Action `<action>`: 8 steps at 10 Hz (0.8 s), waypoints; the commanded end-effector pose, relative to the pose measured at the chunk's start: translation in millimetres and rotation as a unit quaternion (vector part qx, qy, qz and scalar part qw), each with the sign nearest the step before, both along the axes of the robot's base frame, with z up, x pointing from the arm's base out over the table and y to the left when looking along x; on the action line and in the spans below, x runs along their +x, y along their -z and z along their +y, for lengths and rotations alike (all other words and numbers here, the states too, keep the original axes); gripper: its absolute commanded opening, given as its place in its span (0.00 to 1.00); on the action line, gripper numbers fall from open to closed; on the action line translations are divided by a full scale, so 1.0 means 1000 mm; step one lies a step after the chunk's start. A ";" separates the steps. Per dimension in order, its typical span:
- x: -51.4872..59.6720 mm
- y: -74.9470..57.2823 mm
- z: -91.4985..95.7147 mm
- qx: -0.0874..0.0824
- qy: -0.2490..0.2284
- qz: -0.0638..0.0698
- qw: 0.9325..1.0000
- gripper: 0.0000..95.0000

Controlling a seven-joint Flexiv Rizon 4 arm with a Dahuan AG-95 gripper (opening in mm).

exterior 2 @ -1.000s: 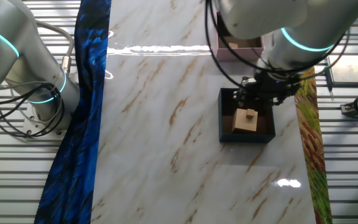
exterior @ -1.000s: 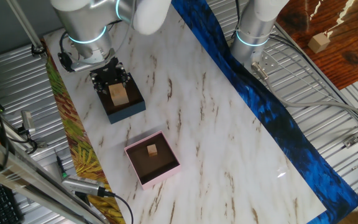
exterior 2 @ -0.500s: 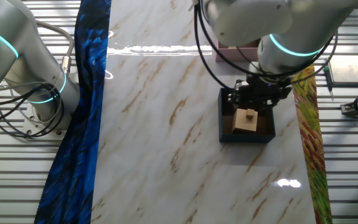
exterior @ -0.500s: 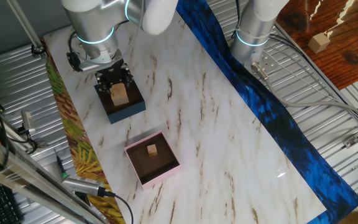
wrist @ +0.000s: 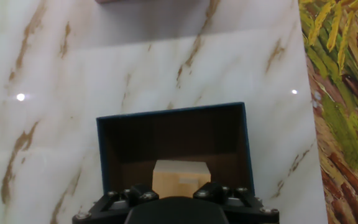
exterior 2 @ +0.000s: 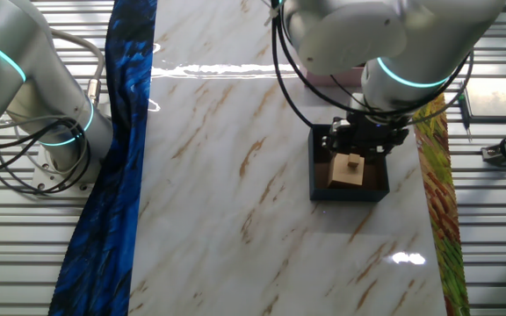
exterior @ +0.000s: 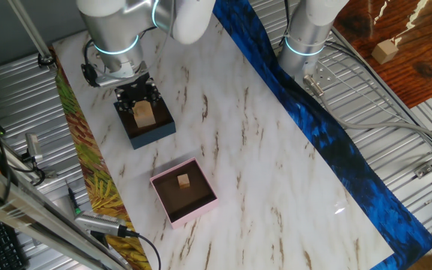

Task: Move an object from one box to another

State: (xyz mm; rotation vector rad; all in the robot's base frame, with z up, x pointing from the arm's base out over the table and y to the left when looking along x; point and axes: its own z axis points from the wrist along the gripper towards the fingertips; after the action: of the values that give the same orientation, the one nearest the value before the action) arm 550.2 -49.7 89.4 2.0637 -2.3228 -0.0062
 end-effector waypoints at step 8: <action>0.000 0.009 -0.003 0.002 0.032 -0.002 0.999 0.60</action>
State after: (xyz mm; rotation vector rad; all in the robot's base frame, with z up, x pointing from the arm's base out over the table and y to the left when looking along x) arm 550.6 -52.3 78.6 1.9932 -2.3907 -0.0087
